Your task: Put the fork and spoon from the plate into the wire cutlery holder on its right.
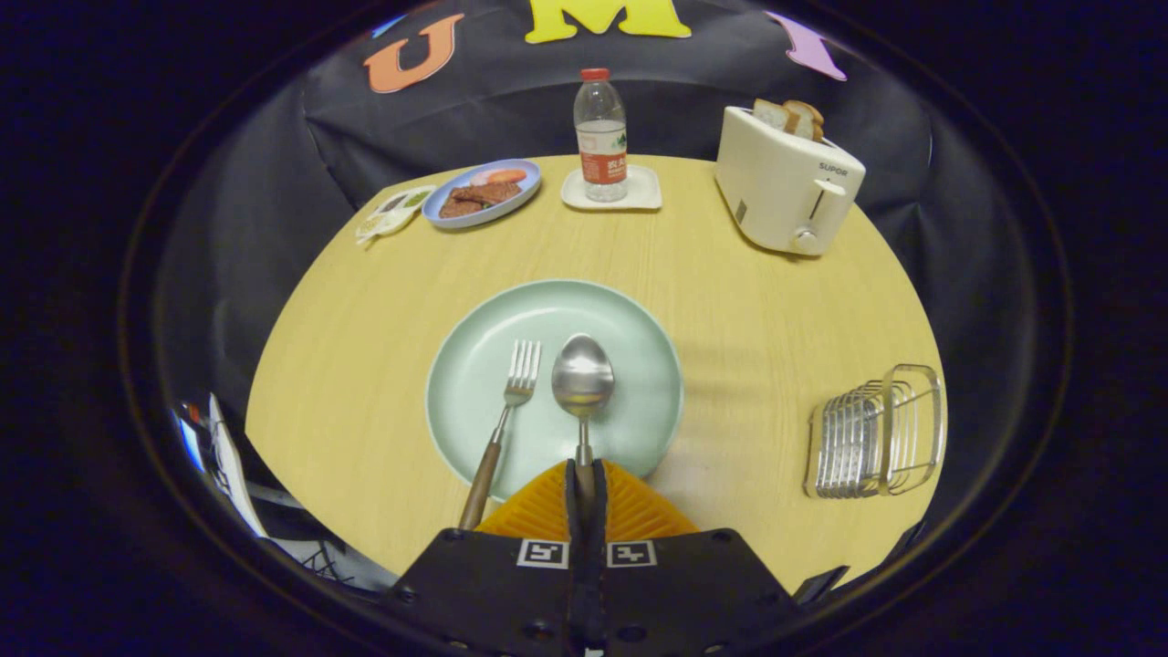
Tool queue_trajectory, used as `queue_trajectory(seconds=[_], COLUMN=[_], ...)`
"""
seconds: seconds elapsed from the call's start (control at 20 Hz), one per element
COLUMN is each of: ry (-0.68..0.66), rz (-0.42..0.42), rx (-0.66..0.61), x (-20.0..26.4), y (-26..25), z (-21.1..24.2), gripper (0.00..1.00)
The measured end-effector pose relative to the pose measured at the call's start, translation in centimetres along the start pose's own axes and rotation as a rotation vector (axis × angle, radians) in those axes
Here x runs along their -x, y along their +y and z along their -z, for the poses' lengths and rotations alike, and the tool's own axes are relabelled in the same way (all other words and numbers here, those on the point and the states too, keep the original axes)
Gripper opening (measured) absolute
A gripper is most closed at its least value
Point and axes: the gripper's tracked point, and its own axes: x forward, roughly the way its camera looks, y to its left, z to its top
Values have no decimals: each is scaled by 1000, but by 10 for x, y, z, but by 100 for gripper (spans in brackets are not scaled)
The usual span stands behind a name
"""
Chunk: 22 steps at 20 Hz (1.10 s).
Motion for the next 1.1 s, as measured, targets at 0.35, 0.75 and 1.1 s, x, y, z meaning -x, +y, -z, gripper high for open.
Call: queue_trajectory(seconds=[0.35, 0.75, 1.1], ry=[-18, 113, 289], rz=[43, 110, 42], rx=[-100, -216, -266], x=[94, 133, 106], y=[-81, -188, -200], z=[-30, 1, 21], gripper=[0, 0, 0])
